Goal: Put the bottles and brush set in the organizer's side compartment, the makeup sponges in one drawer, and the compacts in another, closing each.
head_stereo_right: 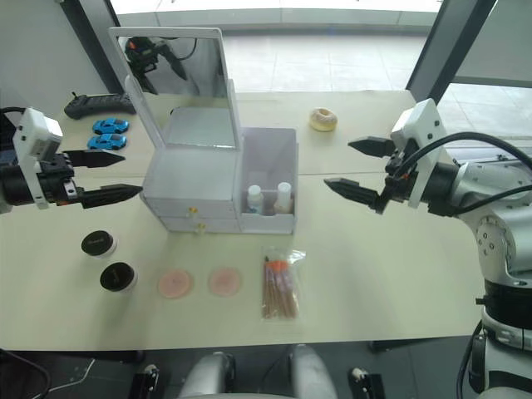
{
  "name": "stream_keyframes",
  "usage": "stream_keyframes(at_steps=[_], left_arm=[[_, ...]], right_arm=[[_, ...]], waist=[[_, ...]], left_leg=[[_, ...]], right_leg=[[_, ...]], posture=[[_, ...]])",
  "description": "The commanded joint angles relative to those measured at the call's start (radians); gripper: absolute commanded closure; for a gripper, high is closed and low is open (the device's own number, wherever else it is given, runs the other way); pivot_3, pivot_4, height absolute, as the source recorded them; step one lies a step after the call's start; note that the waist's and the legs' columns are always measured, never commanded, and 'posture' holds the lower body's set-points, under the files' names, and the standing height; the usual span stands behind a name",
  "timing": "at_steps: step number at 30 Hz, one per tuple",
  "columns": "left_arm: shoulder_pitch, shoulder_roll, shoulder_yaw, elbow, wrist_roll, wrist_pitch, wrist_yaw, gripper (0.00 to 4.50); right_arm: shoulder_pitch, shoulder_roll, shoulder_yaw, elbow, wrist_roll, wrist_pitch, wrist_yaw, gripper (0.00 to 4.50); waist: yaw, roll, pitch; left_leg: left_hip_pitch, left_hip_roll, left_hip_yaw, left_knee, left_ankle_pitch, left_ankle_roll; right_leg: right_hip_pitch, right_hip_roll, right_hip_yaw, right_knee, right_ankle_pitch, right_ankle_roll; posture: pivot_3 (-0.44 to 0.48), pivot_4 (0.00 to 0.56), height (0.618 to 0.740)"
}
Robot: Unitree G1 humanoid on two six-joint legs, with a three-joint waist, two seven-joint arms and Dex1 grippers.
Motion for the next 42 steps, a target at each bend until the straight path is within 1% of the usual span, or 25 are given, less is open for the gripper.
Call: stream_keyframes(at_steps=[1,3,4,6,8,10,12,14,15,16,18,20,21,24,28,30,33,36,42], left_arm=[[-0.058,-0.022,-0.058,-0.165,-0.159,0.173,-0.063,0.19],[-0.074,-0.079,-0.106,-0.237,-0.187,0.202,-0.044,0.61],[-0.077,-0.096,-0.122,-0.257,-0.186,0.210,-0.034,0.95],[-0.070,-0.154,-0.194,-0.302,-0.159,0.216,0.001,1.58],[-0.052,-0.197,-0.253,-0.330,-0.139,0.215,0.017,2.21],[-0.024,-0.203,-0.319,-0.331,-0.081,0.180,0.007,2.89],[-0.002,-0.217,-0.405,-0.317,0.011,0.119,0.013,3.55],[0.037,-0.307,-0.437,-0.287,0.026,0.099,0.072,4.21],[0.059,-0.336,-0.452,-0.272,0.043,0.085,0.089,4.46],[0.079,-0.353,-0.476,-0.256,0.080,0.056,0.099,4.46],[0.099,-0.390,-0.475,-0.232,0.092,0.052,0.123,4.46],[0.108,-0.434,-0.473,-0.210,0.108,0.035,0.157,4.46],[0.111,-0.442,-0.485,-0.206,0.132,0.012,0.164,4.46],[0.128,-0.467,-0.529,-0.213,0.191,-0.023,0.192,4.46],[0.138,-0.498,-0.542,-0.223,0.215,-0.013,0.219,4.46],[0.138,-0.494,-0.552,-0.217,0.250,-0.015,0.238,4.46],[0.146,-0.496,-0.557,-0.224,0.274,-0.003,0.261,4.46],[0.143,-0.492,-0.571,-0.231,0.303,0.004,0.275,4.46],[0.147,-0.455,-0.577,-0.246,0.360,0.021,0.302,4.46]], right_arm=[[0.090,-0.006,-0.010,-0.169,0.064,0.042,-0.026,0.01],[0.144,0.004,-0.003,-0.231,0.076,0.091,-0.088,0.00],[0.158,0.005,-0.002,-0.251,0.086,0.116,-0.112,0.00],[0.171,0.001,0.006,-0.263,0.235,0.338,-0.176,0.00],[0.203,0.027,-0.008,-0.293,0.307,0.424,-0.247,0.00],[0.226,0.062,-0.036,-0.295,0.384,0.504,-0.328,0.00],[0.217,0.148,-0.067,-0.255,0.421,0.652,-0.485,0.00],[0.193,0.234,-0.100,-0.189,0.436,0.817,-0.575,0.00],[0.190,0.252,-0.110,-0.149,0.487,0.860,-0.598,0.00],[0.187,0.273,-0.119,-0.109,0.531,0.884,-0.630,0.00],[0.186,0.285,-0.119,-0.060,0.588,0.889,-0.696,0.00],[0.201,0.272,-0.089,-0.011,0.642,0.889,-0.734,0.00],[0.206,0.267,-0.076,0.009,0.661,0.889,-0.751,0.00],[0.187,0.306,-0.071,0.111,0.716,0.889,-0.805,0.00],[0.137,0.358,-0.048,0.203,0.805,0.889,-0.864,0.00],[0.114,0.395,-0.045,0.270,0.834,0.887,-0.907,0.00],[0.095,0.415,0.010,0.312,0.841,0.888,-0.926,0.00],[0.074,0.452,0.060,0.347,0.787,0.888,-0.939,0.00],[0.050,0.503,0.069,0.372,0.723,0.885,-0.915,0.00]], waist=[[0.004,0.000,0.000],[0.006,0.000,0.000],[0.005,0.000,0.000],[0.000,-0.001,0.000],[0.001,-0.001,0.000],[0.001,-0.002,0.000],[0.000,-0.002,0.000],[0.004,-0.002,-0.001],[0.006,-0.001,-0.001],[0.008,-0.001,-0.001],[0.006,-0.002,-0.001],[0.006,-0.002,-0.001],[0.006,-0.002,-0.001],[0.002,-0.002,-0.001],[-0.002,-0.002,-0.001],[-0.003,-0.002,-0.001],[-0.001,-0.002,-0.002],[-0.003,-0.003,-0.003],[-0.019,-0.004,-0.007]], left_leg=[[0.000,0.000,0.000,0.000,0.000,0.000],[0.000,0.000,0.000,0.001,0.000,0.000],[0.000,0.000,0.000,0.002,0.000,0.000],[0.000,-0.001,0.000,0.002,0.000,0.000],[0.000,0.000,-0.001,0.001,0.000,0.000],[0.000,0.000,-0.001,0.001,0.000,0.000],[0.000,0.000,-0.001,0.001,0.000,0.000],[0.000,-0.001,-0.001,0.001,0.000,0.000],[0.000,-0.001,-0.001,0.002,0.000,0.000],[0.000,-0.001,-0.001,0.002,0.000,0.000],[-0.001,-0.001,-0.001,0.003,0.000,0.000],[-0.002,-0.001,-0.001,0.003,0.000,0.000],[-0.002,-0.001,-0.001,0.003,0.000,0.000],[-0.002,-0.001,-0.001,0.002,0.000,0.000],[-0.002,-0.001,-0.001,0.000,0.000,0.000],[-0.002,-0.001,-0.001,0.000,0.000,0.000],[-0.002,-0.001,-0.001,0.001,0.000,0.000],[-0.002,-0.001,-0.001,0.001,0.000,0.000],[-0.001,0.000,-0.001,-0.002,0.000,0.000]], right_leg=[[0.000,0.000,0.000,0.000,0.000,0.000],[0.001,0.000,0.000,0.000,-0.001,0.002],[0.001,0.000,0.000,-0.001,-0.001,0.002],[0.001,0.000,0.001,-0.001,-0.001,0.003],[0.003,0.001,0.001,-0.001,-0.001,0.002],[0.002,0.001,0.001,0.000,-0.001,0.002],[0.002,0.001,0.003,0.000,-0.001,0.002],[0.003,0.001,0.003,-0.001,-0.001,0.002],[0.003,0.001,0.003,-0.001,-0.001,0.002],[0.003,0.001,0.003,-0.002,-0.001,0.002],[0.001,0.001,0.003,-0.002,0.003,-0.005],[0.001,0.001,0.003,-0.002,0.003,-0.005],[0.001,0.001,0.002,-0.002,0.003,-0.005],[0.003,0.001,0.003,-0.003,0.000,0.000],[0.004,0.002,0.005,-0.002,-0.001,0.002],[0.004,0.002,0.005,-0.001,-0.001,0.002],[0.003,0.002,0.005,-0.002,-0.001,0.002],[0.003,0.002,0.005,-0.002,-0.001,0.002],[0.003,0.004,0.005,-0.001,-0.001,0.002]], posture=[[0.000,0.150,0.740],[0.000,0.150,0.740],[0.000,0.150,0.740],[0.000,0.150,0.740],[0.000,0.150,0.740],[0.000,0.150,0.740],[0.000,0.150,0.740],[0.000,0.150,0.740],[0.000,0.150,0.740],[0.000,0.150,0.740],[0.000,0.150,0.740],[0.000,0.150,0.740],[0.000,0.150,0.740],[0.000,0.150,0.740],[0.000,0.150,0.740],[0.000,0.150,0.740],[0.000,0.150,0.740],[0.000,0.150,0.740],[0.000,0.150,0.740]])
